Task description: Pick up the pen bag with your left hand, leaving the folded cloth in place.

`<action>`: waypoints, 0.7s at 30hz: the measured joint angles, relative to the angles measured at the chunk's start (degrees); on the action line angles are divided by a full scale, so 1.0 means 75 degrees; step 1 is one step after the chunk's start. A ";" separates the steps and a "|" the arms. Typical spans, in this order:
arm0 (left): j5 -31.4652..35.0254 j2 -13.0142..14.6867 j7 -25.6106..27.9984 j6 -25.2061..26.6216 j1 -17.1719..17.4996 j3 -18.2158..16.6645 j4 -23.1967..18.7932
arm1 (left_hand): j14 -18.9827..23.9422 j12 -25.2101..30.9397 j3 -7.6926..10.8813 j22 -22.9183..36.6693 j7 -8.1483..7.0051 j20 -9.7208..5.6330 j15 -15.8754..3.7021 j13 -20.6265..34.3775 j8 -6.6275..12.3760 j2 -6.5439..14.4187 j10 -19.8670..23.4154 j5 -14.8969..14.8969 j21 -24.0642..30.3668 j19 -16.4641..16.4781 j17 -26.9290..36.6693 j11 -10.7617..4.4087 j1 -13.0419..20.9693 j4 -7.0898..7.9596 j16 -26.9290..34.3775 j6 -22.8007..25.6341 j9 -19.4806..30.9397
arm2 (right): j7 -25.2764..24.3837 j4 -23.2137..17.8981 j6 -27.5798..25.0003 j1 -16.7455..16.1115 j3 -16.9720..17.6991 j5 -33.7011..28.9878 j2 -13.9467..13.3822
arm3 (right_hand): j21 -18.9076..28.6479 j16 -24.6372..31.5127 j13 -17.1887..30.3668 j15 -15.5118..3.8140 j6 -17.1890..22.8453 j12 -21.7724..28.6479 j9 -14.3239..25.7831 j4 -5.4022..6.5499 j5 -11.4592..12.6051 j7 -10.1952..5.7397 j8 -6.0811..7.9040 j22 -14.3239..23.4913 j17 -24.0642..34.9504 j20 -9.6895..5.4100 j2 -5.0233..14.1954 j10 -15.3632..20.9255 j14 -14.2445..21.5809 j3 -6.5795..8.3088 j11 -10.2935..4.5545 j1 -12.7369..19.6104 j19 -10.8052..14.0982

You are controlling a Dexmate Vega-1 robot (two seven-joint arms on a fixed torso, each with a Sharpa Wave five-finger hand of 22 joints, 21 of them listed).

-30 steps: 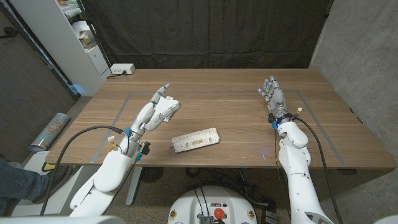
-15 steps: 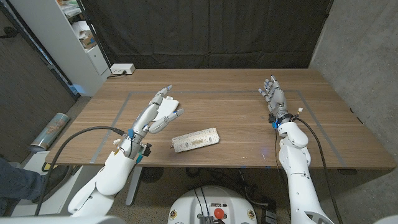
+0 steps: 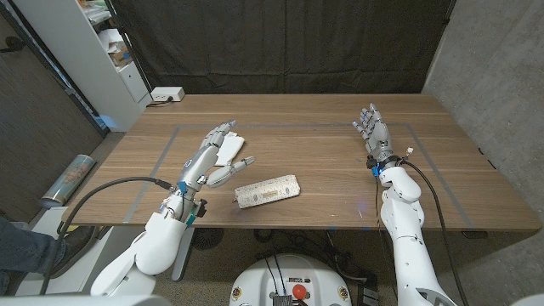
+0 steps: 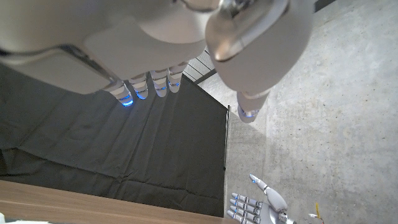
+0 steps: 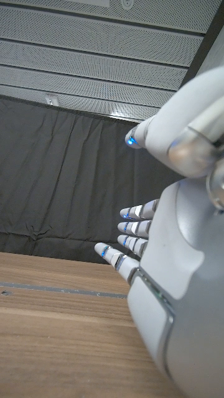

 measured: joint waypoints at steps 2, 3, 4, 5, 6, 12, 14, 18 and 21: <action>0.0097 0.0038 0.0060 0.0075 0.0044 0.0035 -0.0065 | 0.0000 0.0000 -0.0029 0.0000 -0.0008 0.0082 0.0000 0.0000 0.0000 -0.0041 0.0018 0.0000 0.0000 0.0108 0.0000 0.0018 0.0041 -0.0029 0.0004 0.0060 0.0000 | 0.0004 0.0003 0.0000 0.0000 0.0001 0.0000 0.0001 | -0.0029 0.0000 0.0000 0.0000 0.0000 0.0000 0.0000 0.0000 0.0000 0.0000 0.0000 0.0000 0.0000 0.0000 0.0000 0.0000 0.0000 0.0000 0.0000 0.0000 0.0000; 0.0097 0.0055 0.0060 0.0075 0.0069 0.0055 -0.0101 | 0.0000 0.0000 -0.0029 0.0000 -0.0009 0.0120 0.0000 0.0000 0.0000 -0.0041 0.0030 0.0009 0.0000 0.0146 0.0000 0.0029 0.0041 -0.0029 0.0005 0.0075 0.0000 | 0.0006 0.0003 0.0000 0.0000 0.0001 0.0000 0.0001 | -0.0029 0.0000 0.0000 0.0000 0.0000 0.0000 0.0000 0.0000 0.0000 0.0000 0.0000 0.0000 0.0000 0.0000 0.0000 0.0000 0.0000 0.0000 0.0000 0.0000 0.0000; 0.0292 0.0070 0.0164 0.0234 0.0089 0.0072 -0.0132 | 0.0000 0.0000 -0.0029 0.0000 0.0000 0.0151 0.0000 0.0000 0.0000 -0.0064 0.0041 0.0042 0.0000 0.0177 0.0000 0.0039 0.0064 -0.0029 0.0005 0.0084 0.0000 | 0.0008 0.0006 0.0000 0.0000 0.0002 0.0001 0.0005 | -0.0029 0.0000 0.0000 0.0000 0.0000 0.0000 0.0000 0.0000 0.0000 0.0000 0.0000 0.0000 0.0000 0.0000 0.0000 0.0000 0.0000 0.0000 0.0000 0.0000 0.0000; 0.0292 0.0075 0.0164 0.0234 0.0096 0.0077 -0.0144 | 0.0000 0.0000 -0.0029 0.0000 0.0001 0.0187 0.0000 0.0000 0.0000 -0.0070 0.0041 0.0043 0.0000 0.0213 0.0000 0.0039 0.0070 -0.0029 0.0005 0.0084 -0.0001 | 0.0008 0.0006 0.0001 0.0000 0.0002 0.0001 0.0005 | -0.0029 0.0000 0.0000 0.0000 0.0000 0.0000 0.0000 0.0000 0.0000 0.0000 0.0000 0.0000 0.0000 0.0000 0.0000 0.0000 0.0000 0.0000 0.0000 0.0000 0.0000; 0.0483 0.0102 0.0259 0.0385 0.0129 0.0107 -0.0191 | 0.0000 0.0000 -0.0029 -0.0001 0.0000 0.0200 0.0000 0.0000 0.0000 -0.0070 0.0041 0.0043 0.0000 0.0225 0.0000 0.0039 0.0070 -0.0029 0.0005 0.0084 0.0000 | 0.0010 0.0007 0.0000 -0.0001 0.0004 0.0001 0.0009 | -0.0029 0.0000 0.0000 0.0000 0.0000 0.0000 0.0000 0.0000 0.0000 0.0000 0.0000 0.0000 0.0000 0.0000 0.0000 0.0000 0.0000 0.0000 0.0000 0.0000 0.0000; 0.0871 0.0229 0.0455 0.0749 0.0253 0.0210 -0.0386 | 0.0155 0.0039 -0.0029 -0.0001 -0.0013 0.0340 0.0011 0.0034 0.0044 -0.0102 0.0152 0.0088 0.0000 0.0366 0.0000 0.0069 0.0161 -0.0029 0.0005 0.0293 -0.0001 | 0.0017 0.0007 0.0000 -0.0017 0.0004 0.0001 0.0020 | -0.0029 0.0000 0.0000 -0.0005 0.0000 0.0000 0.0000 0.0000 0.0000 0.0000 0.0000 0.0000 0.0001 0.0000 0.0000 0.0000 0.0005 0.0000 0.0000 0.0000 -0.0001; 0.0917 0.0279 0.0479 0.0797 0.0300 0.0249 -0.0454 | 0.0198 0.0058 -0.0043 -0.0001 -0.0016 0.0377 0.0006 0.0034 0.0059 -0.0102 0.0164 0.0088 0.0000 0.0403 -0.0001 0.0080 0.0161 -0.0015 0.0005 0.0398 -0.0001 | 0.0017 0.0007 0.0000 -0.0020 0.0005 0.0002 0.0021 | -0.0029 0.0000 0.0000 -0.0015 0.0000 0.0000 0.0000 -0.0032 0.0000 0.0000 0.0000 0.0000 0.0001 0.0000 0.0000 0.0000 0.0015 -0.0031 0.0000 0.0000 -0.0001; 0.0917 0.0355 0.0479 0.0797 0.0362 0.0308 -0.0534 | 0.0368 0.0099 -0.0083 -0.0001 -0.0005 0.0394 -0.0006 0.0034 0.0097 -0.0141 0.0278 0.0114 0.0000 0.0531 0.0037 0.0086 0.0200 -0.0036 0.0013 0.0553 -0.0001 | 0.0017 0.0007 0.0000 -0.0020 0.0005 0.0002 0.0021 | -0.0029 0.0000 -0.0001 -0.0015 0.0000 0.0000 0.0000 -0.0032 0.0029 0.0000 0.0000 0.0000 0.0001 0.0000 0.0000 0.0000 0.0015 -0.0032 0.0000 0.0000 -0.0001; 0.0917 0.0415 0.0479 0.0797 0.0403 0.0363 -0.0602 | 0.0500 0.0131 -0.0126 -0.0002 0.0016 0.0408 -0.0034 0.0034 0.0118 -0.0132 0.0411 0.0127 0.0000 0.0628 0.0037 0.0053 0.0271 -0.0016 0.0072 0.0671 -0.0001 | 0.0017 0.0007 0.0000 -0.0020 0.0005 0.0001 0.0021 | -0.0088 0.0000 -0.0001 -0.0015 0.0000 0.0000 0.0000 -0.0032 0.0029 0.0000 0.0000 0.0000 0.0001 0.0000 0.0000 0.0000 0.0015 -0.0031 0.0000 0.0000 -0.0001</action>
